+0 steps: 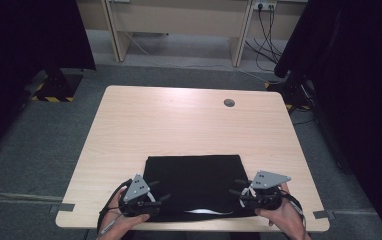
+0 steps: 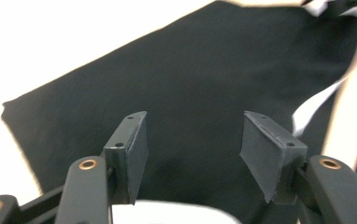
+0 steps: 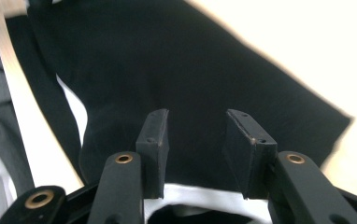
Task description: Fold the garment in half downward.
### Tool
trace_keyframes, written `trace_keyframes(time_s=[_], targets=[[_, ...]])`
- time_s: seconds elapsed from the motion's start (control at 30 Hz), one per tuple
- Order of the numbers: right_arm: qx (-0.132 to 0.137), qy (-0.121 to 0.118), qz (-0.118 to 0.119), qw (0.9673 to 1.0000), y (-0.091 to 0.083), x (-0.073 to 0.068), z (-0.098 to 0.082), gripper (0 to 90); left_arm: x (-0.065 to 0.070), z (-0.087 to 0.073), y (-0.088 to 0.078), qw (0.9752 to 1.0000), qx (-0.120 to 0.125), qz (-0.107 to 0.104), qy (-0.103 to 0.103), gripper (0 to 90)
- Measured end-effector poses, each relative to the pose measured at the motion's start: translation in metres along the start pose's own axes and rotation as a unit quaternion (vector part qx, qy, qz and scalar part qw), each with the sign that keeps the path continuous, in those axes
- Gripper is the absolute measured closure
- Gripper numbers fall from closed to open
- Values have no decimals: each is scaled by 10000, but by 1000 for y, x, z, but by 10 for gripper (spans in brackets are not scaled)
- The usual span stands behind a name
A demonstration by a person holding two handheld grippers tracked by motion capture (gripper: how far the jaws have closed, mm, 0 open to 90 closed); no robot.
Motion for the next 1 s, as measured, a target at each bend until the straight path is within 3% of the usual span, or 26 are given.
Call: trace_keyframes(time_s=[0.17,0.23,0.3,0.43,0.53,0.7,0.87,1.0], targets=[[-374,-62,42,9993,10,-7,-19,619,-3,-17,3,9989,-364,268,122,402],[-545,-86,-40,9985,11,-8,-30,619,0,-25,5,9976,-540,354,255,401],[-679,-36,-155,9976,11,-5,-43,619,1,-30,8,9971,-564,382,328,397],[-568,190,-92,9982,11,-1,-53,615,2,-30,8,9971,-538,414,351,384],[-582,172,-172,9980,8,2,-47,552,2,-28,8,9972,-519,424,323,332],[-138,409,-377,9984,6,15,-18,451,1,-23,4,9987,-300,395,121,241],[-298,769,-323,9961,26,25,-15,349,-4,-26,0,9989,-262,387,-92,181],[-577,840,-300,9943,41,27,-25,310,-7,-25,0,9989,-267,355,-177,153]])
Point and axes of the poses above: each handheld gripper's, and its own axes: y roughly forward along the jaws, z roughly out of its top, x roughly to its right, the point moved 7 cm from there along y, roughly forward along the jaws, and after that the axes turned 9 degrees about -x, right-handed, at the moved point
